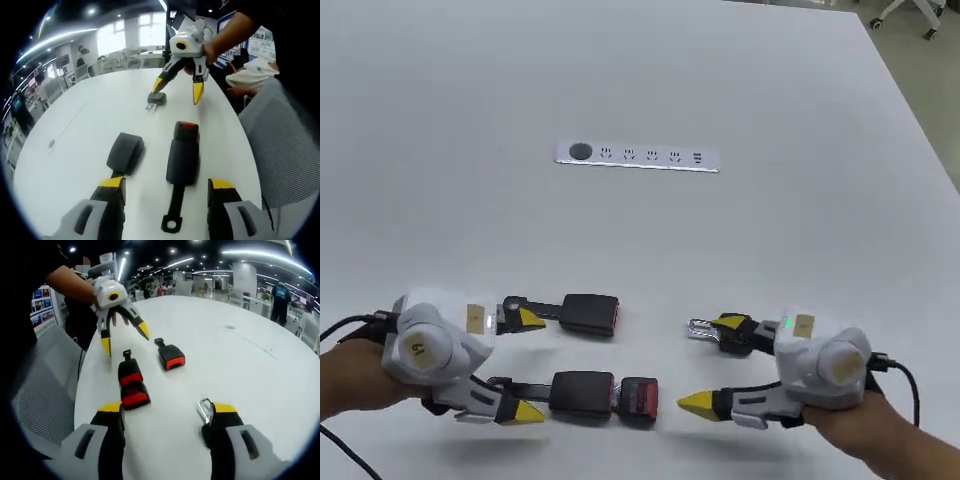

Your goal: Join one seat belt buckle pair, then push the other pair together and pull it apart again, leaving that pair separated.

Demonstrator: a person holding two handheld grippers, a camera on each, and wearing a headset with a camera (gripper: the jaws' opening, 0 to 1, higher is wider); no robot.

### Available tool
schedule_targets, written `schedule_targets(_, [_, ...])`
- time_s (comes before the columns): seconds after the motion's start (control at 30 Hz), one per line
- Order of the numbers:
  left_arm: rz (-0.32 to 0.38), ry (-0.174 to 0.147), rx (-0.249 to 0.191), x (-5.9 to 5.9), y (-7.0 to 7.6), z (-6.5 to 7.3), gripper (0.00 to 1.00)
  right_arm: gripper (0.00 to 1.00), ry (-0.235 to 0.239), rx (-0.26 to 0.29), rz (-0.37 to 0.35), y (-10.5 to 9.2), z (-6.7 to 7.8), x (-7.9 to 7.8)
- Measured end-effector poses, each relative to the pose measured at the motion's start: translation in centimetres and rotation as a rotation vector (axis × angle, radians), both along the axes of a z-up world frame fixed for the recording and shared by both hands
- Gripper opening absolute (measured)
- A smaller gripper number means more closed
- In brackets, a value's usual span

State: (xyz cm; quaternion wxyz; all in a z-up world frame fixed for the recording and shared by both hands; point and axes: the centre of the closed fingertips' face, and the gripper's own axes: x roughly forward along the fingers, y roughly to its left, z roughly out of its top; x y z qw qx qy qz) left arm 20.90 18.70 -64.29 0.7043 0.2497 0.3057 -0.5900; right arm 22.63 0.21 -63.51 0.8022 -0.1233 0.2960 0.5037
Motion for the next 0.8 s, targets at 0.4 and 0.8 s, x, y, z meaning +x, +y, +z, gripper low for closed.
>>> schedule_targets(0.4, [-0.036, -0.088, 0.06, 7.5, -0.3, 0.2, 0.67, 0.74, 0.043, -0.073, -0.016, -5.3, -0.8, 3.5])
schedule_targets(0.8, [-0.129, -0.06, 0.076, 8.7, -2.8, -2.5, 0.64, 0.75, 0.071, -0.123, 0.049, -6.0, -4.4, 4.6])
